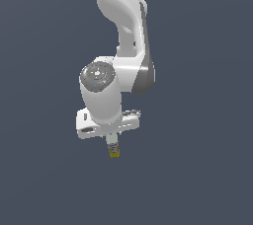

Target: Pick up the object and move it to a goal position.

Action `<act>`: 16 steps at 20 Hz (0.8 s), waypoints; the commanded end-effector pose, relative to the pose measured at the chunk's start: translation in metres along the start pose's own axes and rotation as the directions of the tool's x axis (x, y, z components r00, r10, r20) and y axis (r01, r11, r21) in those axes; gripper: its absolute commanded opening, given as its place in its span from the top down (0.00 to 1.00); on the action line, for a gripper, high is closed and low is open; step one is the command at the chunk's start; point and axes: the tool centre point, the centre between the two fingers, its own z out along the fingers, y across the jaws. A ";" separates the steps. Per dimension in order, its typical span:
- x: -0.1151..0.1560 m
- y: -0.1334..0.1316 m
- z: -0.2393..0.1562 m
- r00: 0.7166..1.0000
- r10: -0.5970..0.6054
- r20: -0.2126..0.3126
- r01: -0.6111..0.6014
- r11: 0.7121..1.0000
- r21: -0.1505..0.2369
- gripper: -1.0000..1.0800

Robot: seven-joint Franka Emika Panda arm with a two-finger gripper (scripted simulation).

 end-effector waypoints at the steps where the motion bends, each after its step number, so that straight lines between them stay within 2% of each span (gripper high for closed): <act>1: 0.000 0.000 0.000 1.000 0.000 -0.001 0.000 1.000 0.000 1.00; 8: 0.000 0.000 -0.007 1.000 0.025 -0.006 -0.025 1.000 -0.002 1.00; 16: 0.000 0.001 -0.035 0.990 0.134 -0.033 -0.134 0.991 -0.008 1.00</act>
